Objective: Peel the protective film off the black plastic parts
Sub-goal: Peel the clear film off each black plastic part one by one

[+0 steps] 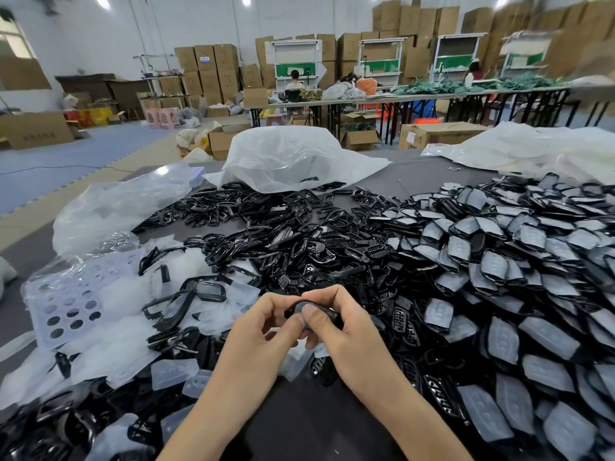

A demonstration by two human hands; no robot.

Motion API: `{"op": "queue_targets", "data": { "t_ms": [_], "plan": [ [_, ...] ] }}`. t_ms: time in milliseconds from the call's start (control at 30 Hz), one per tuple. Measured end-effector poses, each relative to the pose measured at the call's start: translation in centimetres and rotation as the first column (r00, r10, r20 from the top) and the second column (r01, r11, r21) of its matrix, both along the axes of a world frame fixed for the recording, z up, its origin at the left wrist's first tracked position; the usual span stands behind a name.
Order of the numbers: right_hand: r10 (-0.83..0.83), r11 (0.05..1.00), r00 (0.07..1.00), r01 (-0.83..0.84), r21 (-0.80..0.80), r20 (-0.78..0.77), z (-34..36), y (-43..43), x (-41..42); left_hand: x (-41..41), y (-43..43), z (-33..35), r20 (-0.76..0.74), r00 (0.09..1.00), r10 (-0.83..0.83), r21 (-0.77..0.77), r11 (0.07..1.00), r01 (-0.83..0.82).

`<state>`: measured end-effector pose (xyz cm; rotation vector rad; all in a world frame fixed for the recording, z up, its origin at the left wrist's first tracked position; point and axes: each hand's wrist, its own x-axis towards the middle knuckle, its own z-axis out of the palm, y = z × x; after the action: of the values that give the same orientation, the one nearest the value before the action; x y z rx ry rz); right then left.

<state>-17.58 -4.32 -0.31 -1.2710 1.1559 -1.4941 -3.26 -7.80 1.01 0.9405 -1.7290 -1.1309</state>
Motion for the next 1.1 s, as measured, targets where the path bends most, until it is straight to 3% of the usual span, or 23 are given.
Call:
{"op": "queue_targets", "data": {
  "t_ms": [433,867,1100],
  "plan": [
    [-0.076,0.997,0.995,0.077,-0.011,0.063,0.3,-0.1,-0.3,0.0,0.7,0.0,0.096,0.992,0.084,-0.202,0.977,-0.064],
    [0.000,1.000,1.000,0.000,0.014,0.030,0.5,0.3,0.0,-0.2,0.7,-0.2,0.077,0.983,0.167,-0.159,0.975,-0.153],
    [-0.059,0.998,0.997,0.060,0.001,-0.053,0.5,0.1,0.1,-0.4,0.9,-0.1,0.082,0.985,0.154,-0.132,0.981,-0.143]
  ]
}}
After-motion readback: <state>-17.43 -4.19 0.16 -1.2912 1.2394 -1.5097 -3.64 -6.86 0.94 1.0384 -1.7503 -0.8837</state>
